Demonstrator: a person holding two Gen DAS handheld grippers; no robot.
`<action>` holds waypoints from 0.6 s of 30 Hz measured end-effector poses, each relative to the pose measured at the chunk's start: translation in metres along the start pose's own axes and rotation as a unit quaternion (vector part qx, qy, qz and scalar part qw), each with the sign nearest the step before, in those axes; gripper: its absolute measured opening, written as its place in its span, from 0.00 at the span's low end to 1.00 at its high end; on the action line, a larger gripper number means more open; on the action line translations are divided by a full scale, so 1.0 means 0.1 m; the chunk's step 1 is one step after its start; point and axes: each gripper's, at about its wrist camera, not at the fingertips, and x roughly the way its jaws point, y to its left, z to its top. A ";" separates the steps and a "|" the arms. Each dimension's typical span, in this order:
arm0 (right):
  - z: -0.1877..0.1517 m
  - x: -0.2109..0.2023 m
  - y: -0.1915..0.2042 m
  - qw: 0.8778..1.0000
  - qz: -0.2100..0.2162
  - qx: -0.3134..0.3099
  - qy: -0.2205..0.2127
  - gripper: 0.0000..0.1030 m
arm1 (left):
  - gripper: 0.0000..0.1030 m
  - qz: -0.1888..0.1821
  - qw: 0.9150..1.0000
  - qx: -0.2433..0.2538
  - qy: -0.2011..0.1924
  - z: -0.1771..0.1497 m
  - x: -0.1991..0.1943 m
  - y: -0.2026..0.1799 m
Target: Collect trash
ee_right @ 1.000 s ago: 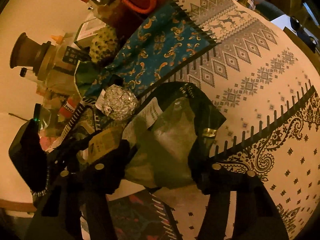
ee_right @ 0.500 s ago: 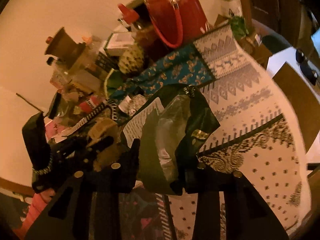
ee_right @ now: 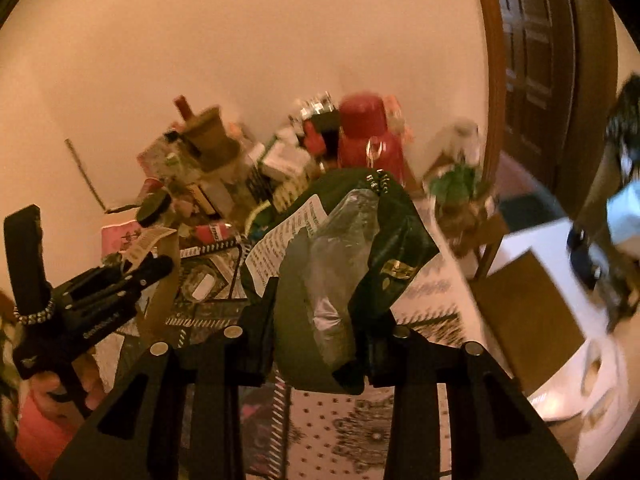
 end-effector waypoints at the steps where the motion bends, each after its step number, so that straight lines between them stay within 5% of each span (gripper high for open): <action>1: 0.00 -0.10 -0.01 1.000 0.001 -0.011 -0.009 0.30 | 0.37 0.009 1.000 -0.008 -0.012 -0.02 -0.15 -0.07; 9: -0.08 -0.75 0.00 0.995 0.041 -0.081 -0.049 0.30 | 0.37 0.047 0.992 -0.069 -0.091 -0.26 -1.20 -0.53; 18: -0.29 -1.23 0.13 0.991 0.076 -0.080 -0.073 0.30 | 0.37 0.078 0.983 -0.090 -0.137 -0.55 -2.01 -0.79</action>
